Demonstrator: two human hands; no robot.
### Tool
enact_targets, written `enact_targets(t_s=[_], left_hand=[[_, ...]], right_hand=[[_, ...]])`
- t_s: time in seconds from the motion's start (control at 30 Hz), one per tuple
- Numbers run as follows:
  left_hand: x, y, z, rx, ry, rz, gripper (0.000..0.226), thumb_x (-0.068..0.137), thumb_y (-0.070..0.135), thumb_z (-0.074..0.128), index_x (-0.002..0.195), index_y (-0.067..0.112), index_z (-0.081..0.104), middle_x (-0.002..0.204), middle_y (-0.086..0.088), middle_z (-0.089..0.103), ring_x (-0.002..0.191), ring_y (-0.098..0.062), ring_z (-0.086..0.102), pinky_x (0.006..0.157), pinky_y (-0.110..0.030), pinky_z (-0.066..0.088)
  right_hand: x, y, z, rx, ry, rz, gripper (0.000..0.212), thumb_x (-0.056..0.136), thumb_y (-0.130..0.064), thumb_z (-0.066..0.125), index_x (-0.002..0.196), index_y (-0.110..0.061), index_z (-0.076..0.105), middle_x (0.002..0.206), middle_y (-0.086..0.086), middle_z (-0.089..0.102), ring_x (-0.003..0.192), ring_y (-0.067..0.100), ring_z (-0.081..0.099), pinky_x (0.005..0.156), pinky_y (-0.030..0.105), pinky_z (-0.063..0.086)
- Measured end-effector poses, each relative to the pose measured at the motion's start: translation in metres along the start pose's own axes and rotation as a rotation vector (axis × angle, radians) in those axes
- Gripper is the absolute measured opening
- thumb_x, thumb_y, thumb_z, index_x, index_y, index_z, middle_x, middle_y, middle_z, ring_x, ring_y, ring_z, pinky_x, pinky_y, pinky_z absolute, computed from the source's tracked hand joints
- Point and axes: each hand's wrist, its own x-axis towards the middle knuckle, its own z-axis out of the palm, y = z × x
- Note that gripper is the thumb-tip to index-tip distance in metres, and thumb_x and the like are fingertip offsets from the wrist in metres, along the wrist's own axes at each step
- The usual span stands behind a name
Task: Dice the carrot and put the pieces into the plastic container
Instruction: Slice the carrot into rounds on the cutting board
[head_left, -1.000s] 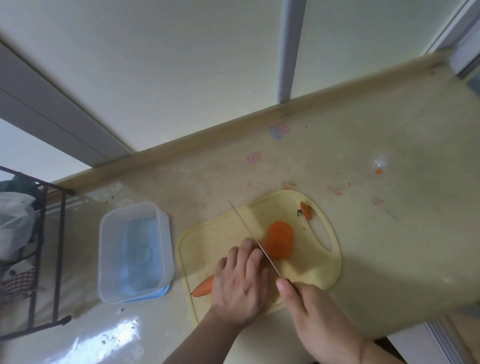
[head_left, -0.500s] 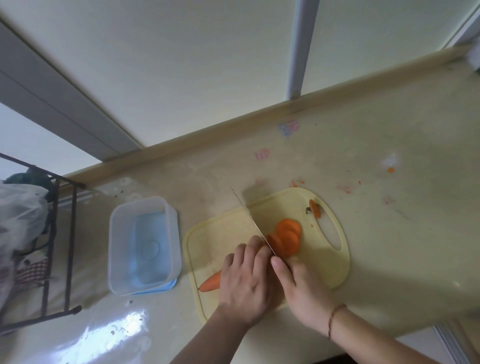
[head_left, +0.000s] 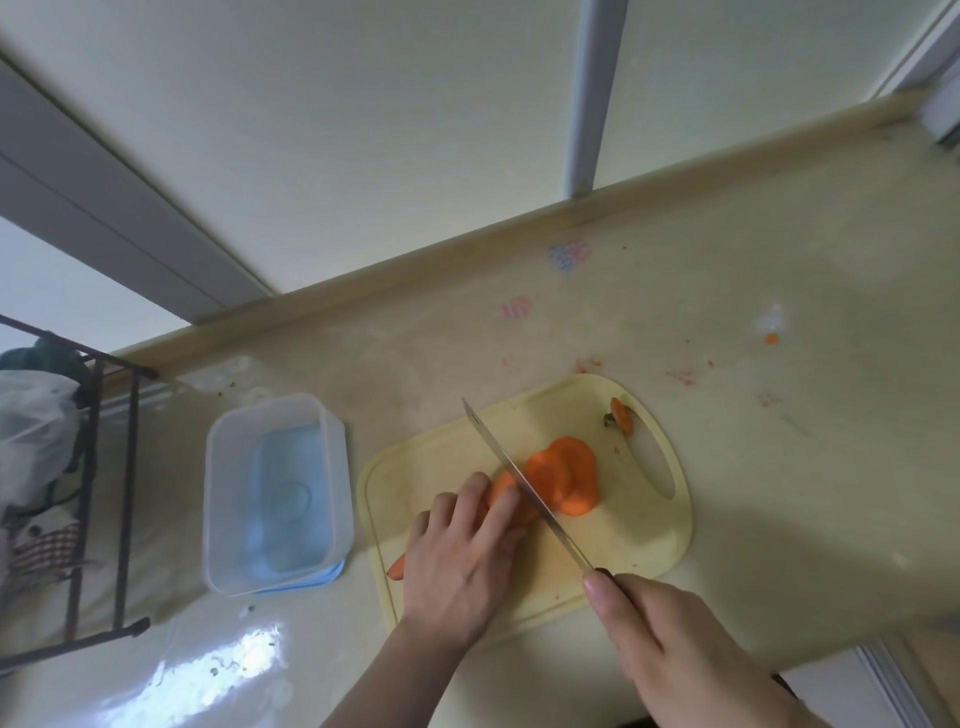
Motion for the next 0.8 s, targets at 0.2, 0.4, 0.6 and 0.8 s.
enact_targets(t_s=[0.2, 0.4, 0.6, 0.8], left_hand=[[-0.005, 0.000, 0.002, -0.018, -0.003, 0.010, 0.035, 0.099, 0.039, 0.048, 0.132, 0.028, 0.047, 0.126, -0.005, 0.061, 0.087, -0.030, 0.058, 0.065, -0.041, 0.052], [-0.007, -0.002, 0.008, -0.028, 0.009, 0.023, 0.037, 0.098, 0.036, 0.051, 0.134, 0.028, 0.048, 0.129, -0.005, 0.061, 0.090, -0.030, 0.058, 0.067, -0.039, 0.048], [-0.008, -0.005, 0.014, -0.048, 0.052, 0.051, 0.035, 0.098, 0.033, 0.052, 0.131, 0.024, 0.050, 0.129, -0.009, 0.060, 0.091, -0.030, 0.056, 0.065, -0.039, 0.047], [-0.008, -0.006, 0.014, -0.046, 0.074, 0.077, 0.037, 0.097, 0.034, 0.050, 0.132, 0.024, 0.050, 0.132, -0.006, 0.053, 0.093, -0.030, 0.054, 0.065, -0.039, 0.049]], right_hand=[[-0.007, 0.004, 0.000, -0.032, -0.023, 0.026, 0.056, 0.074, -0.067, 0.020, 0.068, -0.019, 0.049, 0.058, -0.014, 0.057, 0.061, 0.006, 0.052, 0.062, 0.021, 0.040], [-0.009, 0.003, -0.002, -0.014, -0.033, 0.012, 0.055, 0.074, -0.067, 0.017, 0.067, -0.021, 0.046, 0.064, -0.026, 0.056, 0.066, 0.002, 0.051, 0.063, 0.018, 0.038], [0.004, 0.000, -0.002, -0.088, -0.023, 0.069, 0.075, 0.076, -0.074, 0.015, 0.081, -0.015, 0.060, 0.069, 0.006, 0.058, 0.070, 0.010, 0.054, 0.071, 0.020, 0.041], [0.038, -0.009, 0.010, 0.006, -0.059, -0.060, 0.058, 0.079, -0.067, 0.019, 0.062, -0.018, 0.045, 0.047, -0.005, 0.046, 0.049, 0.008, 0.041, 0.056, 0.024, 0.036]])
